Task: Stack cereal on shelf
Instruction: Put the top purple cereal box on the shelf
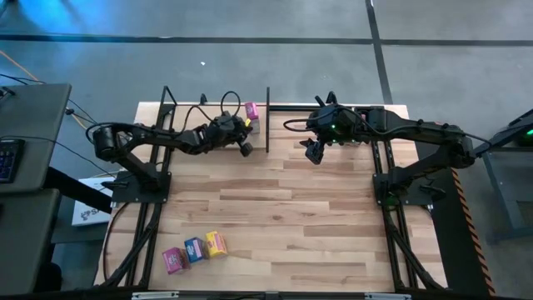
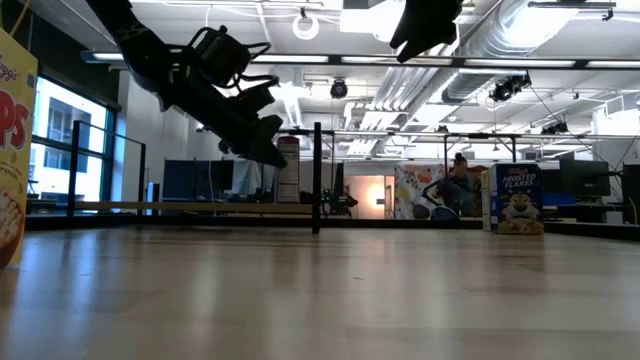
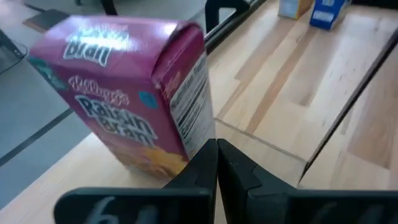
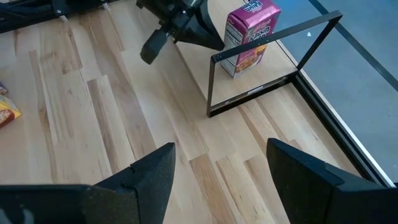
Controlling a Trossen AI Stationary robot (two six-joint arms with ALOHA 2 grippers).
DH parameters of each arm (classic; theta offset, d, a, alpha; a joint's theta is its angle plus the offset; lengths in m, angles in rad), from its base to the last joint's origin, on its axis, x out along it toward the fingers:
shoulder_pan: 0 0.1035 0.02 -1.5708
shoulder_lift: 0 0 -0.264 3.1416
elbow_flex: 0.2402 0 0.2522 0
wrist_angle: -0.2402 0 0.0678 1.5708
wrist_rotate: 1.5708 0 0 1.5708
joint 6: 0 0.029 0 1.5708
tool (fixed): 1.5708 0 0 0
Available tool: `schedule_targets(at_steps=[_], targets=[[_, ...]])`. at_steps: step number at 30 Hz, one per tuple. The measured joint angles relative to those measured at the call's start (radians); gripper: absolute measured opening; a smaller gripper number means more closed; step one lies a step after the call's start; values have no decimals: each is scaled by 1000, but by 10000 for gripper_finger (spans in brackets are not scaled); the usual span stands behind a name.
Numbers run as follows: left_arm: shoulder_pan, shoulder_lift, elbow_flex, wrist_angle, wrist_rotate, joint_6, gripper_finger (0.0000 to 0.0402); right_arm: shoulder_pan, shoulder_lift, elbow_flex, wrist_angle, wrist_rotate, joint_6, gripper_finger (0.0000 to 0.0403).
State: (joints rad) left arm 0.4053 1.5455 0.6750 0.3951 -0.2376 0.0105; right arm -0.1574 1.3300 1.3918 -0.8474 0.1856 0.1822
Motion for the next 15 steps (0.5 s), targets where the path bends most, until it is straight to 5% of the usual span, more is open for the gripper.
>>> schedule_targets(at_steps=[7, 15], targets=[[-2, -72, 0, -181, 18, 76, 0, 0, 0, 0, 0, 0, 2, 241], [47, -82, 0, -116, 0, 209, 0, 0, 0, 0, 2, 21, 1, 241]])
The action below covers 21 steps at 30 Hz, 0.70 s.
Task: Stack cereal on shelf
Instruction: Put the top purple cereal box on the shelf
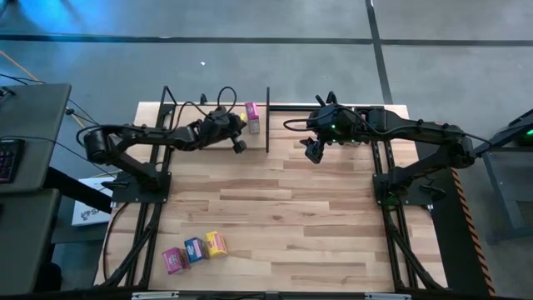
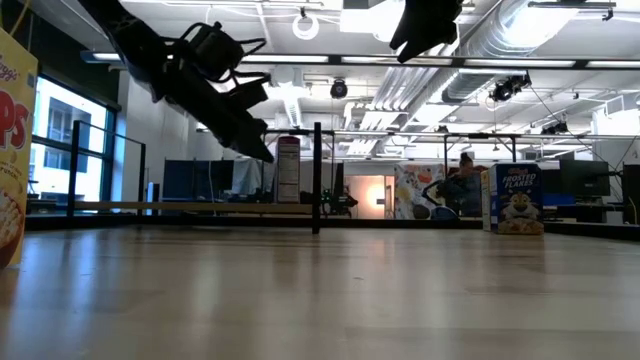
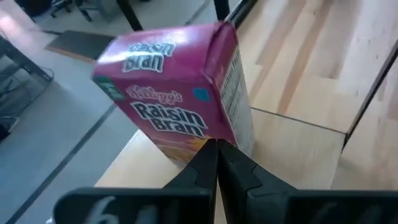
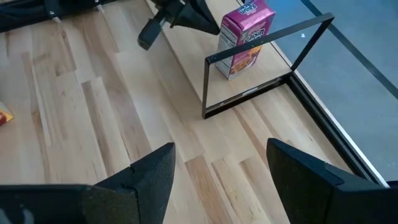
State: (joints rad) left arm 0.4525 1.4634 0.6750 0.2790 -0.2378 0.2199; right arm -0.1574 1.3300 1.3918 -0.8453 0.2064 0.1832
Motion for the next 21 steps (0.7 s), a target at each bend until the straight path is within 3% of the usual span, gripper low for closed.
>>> schedule_targets(at_steps=[6, 21], targets=[[6, 5, 0, 24, 48, -3, 0, 0, 0, 0, 1, 0, 1, 241], [6, 5, 0, 41, 35, -7, 0, 0, 0, 0, 50, 1, 0, 241]])
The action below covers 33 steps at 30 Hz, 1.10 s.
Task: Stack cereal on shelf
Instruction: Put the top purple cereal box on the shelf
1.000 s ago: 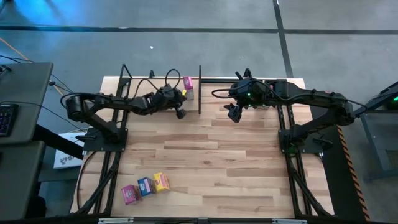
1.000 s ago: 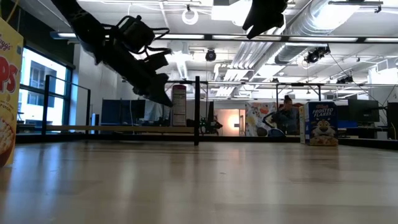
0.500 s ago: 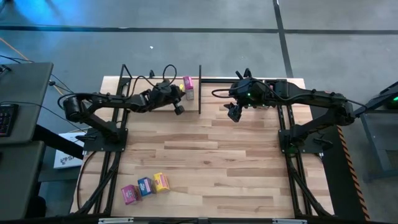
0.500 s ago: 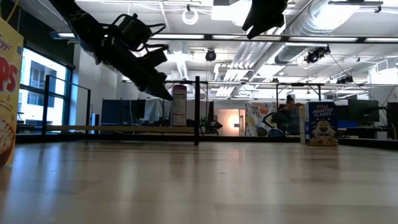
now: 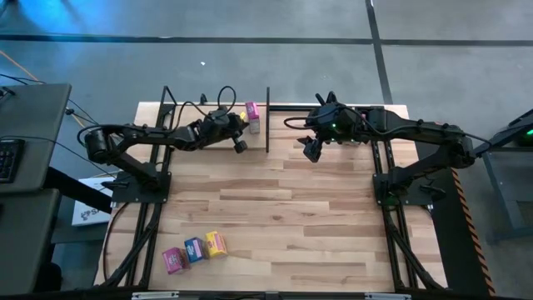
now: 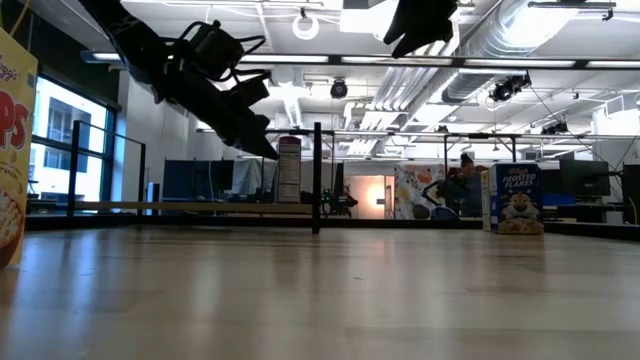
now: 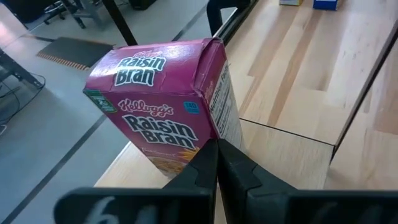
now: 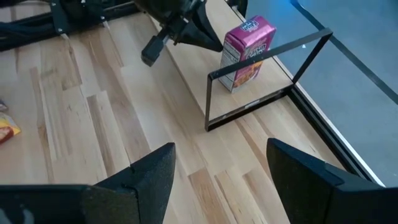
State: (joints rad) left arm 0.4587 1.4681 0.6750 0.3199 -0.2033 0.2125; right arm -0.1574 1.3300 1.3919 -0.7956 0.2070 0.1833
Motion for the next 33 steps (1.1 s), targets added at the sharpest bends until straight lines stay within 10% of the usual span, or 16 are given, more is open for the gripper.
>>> schedule_targets(at_steps=[7, 15, 21, 33], targets=[[0, 0, 0, 5, 5, -18, 0, -26, 56, 2, 9, 109, 49, 233], [6, 53, 0, 47, 10, -53, 0, -183, 129, 21, 110, -86, 63, 164], [7, 55, 1, 19, 9, -53, 0, -317, 269, 224, 63, -215, 8, 16], [8, 55, 1, 14, 29, -46, 0, -476, 681, 745, -427, -327, -120, 1]])
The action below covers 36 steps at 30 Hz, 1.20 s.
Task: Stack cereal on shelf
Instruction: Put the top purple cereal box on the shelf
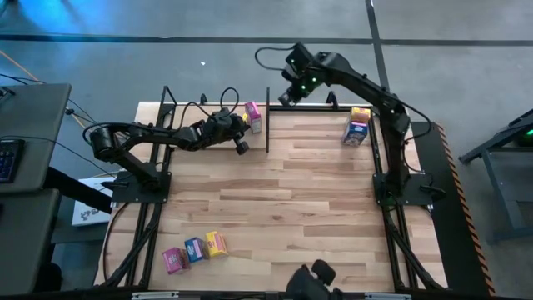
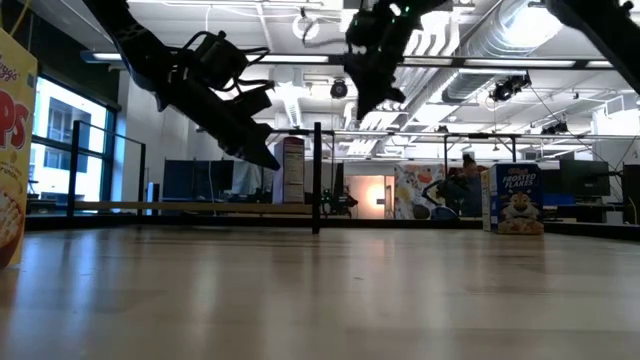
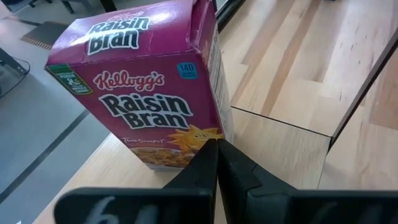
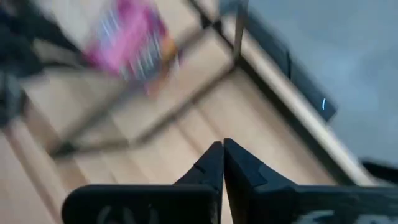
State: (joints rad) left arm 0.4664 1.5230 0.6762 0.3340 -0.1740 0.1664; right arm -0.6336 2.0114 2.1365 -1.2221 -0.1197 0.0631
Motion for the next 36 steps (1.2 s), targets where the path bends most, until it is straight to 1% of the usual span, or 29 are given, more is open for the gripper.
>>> schedule_targets(at_steps=[2, 4, 5, 6, 8, 9, 11, 13, 16, 18, 20, 24, 27, 31, 36], targets=[[0, 0, 0, -1, 0, -5, 0, -14, 9, -30, -35, -54, -42, 1], [0, 0, 0, -2, 1, -7, 0, -30, -15, -113, -20, -112, -65, 0], [0, 0, 0, -2, 0, -6, 0, -36, -37, -170, 12, -128, -66, 0], [0, 0, 0, -1, 0, -7, 0, -43, -64, -236, 81, -143, -51, 0], [1, 0, 0, -1, 0, -7, 0, -60, -121, -375, 274, -198, 32, 0], [2, 0, 0, -1, 0, -7, 0, -66, -150, -450, 397, -233, 99, 0], [5, 0, 0, -1, 0, -7, 0, -74, -192, -603, 671, -279, 266, 0], [8, 0, 0, -1, 0, -7, 0, -75, -201, -735, 925, -302, 440, 0], [12, -1, 0, -1, 0, -9, 0, -61, -181, -868, 1248, -327, 673, 0], [14, -1, 0, 3, 0, -17, 0, -52, -167, -919, 1371, -314, 743, 0], [16, -1, 0, 9, 0, -24, 0, -44, -143, -942, 1421, -285, 771, 0], [18, -1, 0, 8, 2, -35, 0, -33, -100, -943, 1426, -273, 787, 0], [18, -1, 0, 8, 28, -43, 0, -17, -70, -943, 1457, -246, 793, 0], [18, -1, 0, 8, 77, -42, 0, -2, -61, -942, 1519, -231, 825, 0], [18, 19, 0, 37, 95, -34, 0, 8, -59, -942, 1544, -224, 843, 0]])
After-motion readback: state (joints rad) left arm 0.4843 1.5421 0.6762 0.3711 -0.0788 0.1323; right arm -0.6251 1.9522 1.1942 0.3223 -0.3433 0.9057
